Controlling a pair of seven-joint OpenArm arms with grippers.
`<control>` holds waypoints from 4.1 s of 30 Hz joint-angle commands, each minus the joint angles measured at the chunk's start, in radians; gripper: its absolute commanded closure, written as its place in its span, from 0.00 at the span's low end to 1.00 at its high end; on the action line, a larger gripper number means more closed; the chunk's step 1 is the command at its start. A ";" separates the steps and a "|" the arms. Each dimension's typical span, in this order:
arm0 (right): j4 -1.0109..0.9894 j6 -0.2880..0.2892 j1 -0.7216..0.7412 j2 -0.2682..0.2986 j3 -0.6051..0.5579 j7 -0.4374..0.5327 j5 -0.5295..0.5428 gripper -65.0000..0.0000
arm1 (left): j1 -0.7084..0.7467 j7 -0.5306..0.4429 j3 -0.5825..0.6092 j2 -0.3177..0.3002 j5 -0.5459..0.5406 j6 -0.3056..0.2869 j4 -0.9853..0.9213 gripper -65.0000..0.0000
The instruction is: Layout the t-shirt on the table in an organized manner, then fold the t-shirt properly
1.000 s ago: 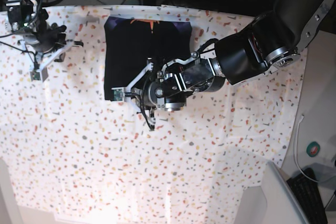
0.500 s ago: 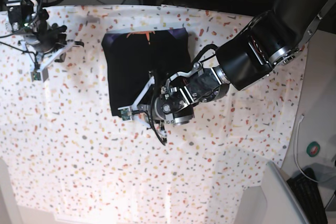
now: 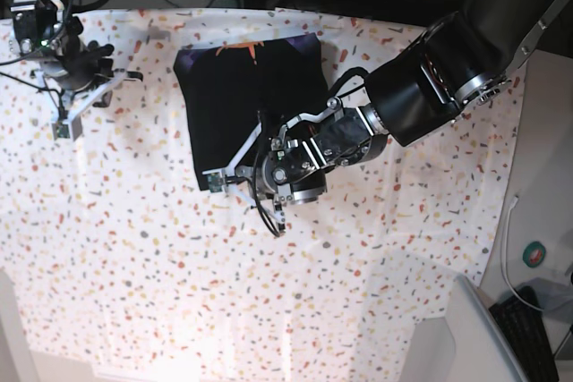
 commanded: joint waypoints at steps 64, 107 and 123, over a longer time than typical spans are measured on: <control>0.112 -0.001 -0.069 0.020 -0.518 0.183 0.001 1.00 | 0.775 0.047 -0.635 -0.152 0.205 0.015 0.778 1.00; -0.426 0.296 -0.264 0.101 -0.374 0.039 0.003 1.00 | 1.321 -0.238 -0.890 -0.090 0.196 0.015 0.379 1.00; -1.559 0.293 0.120 -0.066 -0.674 0.965 0.009 1.00 | 0.874 -1.194 -0.900 0.063 0.196 0.015 -0.990 1.00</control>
